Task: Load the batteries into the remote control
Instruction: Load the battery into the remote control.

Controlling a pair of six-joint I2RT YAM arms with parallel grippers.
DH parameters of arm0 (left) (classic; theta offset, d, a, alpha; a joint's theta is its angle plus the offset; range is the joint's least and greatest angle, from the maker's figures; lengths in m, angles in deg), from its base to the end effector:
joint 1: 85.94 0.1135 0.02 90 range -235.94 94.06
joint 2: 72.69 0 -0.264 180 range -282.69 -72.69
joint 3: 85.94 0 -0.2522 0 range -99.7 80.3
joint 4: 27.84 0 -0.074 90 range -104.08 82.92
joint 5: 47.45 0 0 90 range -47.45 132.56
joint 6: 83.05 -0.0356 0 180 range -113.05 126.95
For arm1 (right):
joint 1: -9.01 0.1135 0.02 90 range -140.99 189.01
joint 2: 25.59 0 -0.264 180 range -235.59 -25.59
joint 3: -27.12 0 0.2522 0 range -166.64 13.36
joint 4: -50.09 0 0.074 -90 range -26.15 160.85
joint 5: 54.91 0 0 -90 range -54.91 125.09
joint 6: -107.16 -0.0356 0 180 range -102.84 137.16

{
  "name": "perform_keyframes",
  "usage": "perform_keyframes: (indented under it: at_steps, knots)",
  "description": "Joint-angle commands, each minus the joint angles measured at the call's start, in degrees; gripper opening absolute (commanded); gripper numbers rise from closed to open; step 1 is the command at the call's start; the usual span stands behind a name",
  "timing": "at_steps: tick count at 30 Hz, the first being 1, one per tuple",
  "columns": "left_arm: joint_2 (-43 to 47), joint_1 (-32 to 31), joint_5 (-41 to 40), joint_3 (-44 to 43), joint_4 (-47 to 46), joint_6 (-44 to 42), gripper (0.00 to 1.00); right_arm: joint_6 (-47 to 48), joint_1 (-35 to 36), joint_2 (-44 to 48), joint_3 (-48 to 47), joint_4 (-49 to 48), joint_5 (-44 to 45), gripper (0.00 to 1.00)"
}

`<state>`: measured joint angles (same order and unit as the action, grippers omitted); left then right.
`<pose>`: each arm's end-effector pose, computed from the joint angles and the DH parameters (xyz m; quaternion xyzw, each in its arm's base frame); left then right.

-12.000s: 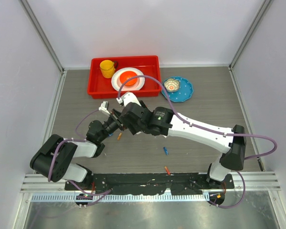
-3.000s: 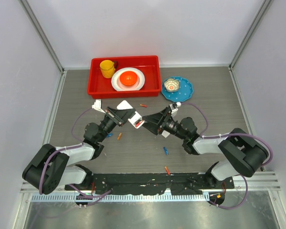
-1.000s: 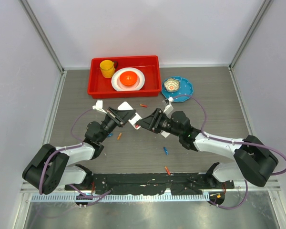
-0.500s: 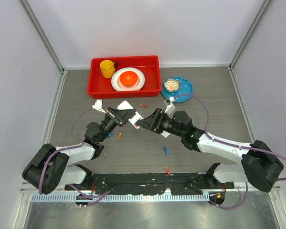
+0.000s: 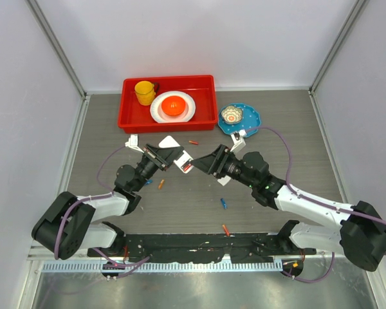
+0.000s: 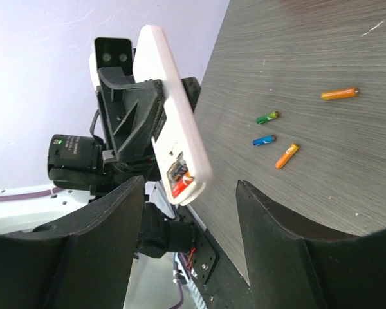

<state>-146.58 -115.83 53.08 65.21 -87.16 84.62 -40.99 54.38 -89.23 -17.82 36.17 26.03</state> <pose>0.1967 -0.1205 0.2156 -0.1813 0.5881 -0.6675 0.4191 0.1720 0.1822 0.2601 0.0285 0.7351 0.5661 0.3721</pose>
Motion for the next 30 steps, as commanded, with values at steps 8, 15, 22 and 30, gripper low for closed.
perform_keyframes:
  at_steps: [8, 15, 22, 30]
  knots:
    - [0.1, 0.0, 0.1, -2.3, -15.5, 0.9, 0.0, 1.9, -0.4, -3.5, -1.8, -1.6, 2.4, 0.57]
    - [0.1, -0.1, 0.2, -2.2, -15.5, 1.2, 0.0, 0.4, -0.4, -4.5, -1.3, -6.1, 2.3, 0.56]
    - [0.2, -0.1, 0.3, -2.5, -15.5, 1.3, 0.0, -1.3, -0.5, -6.2, -0.6, -9.4, 1.7, 0.55]
    - [0.7, -0.3, 0.3, -2.8, -15.5, 1.5, 0.0, -3.5, -0.5, -8.8, 0.4, -12.7, 0.6, 0.39]
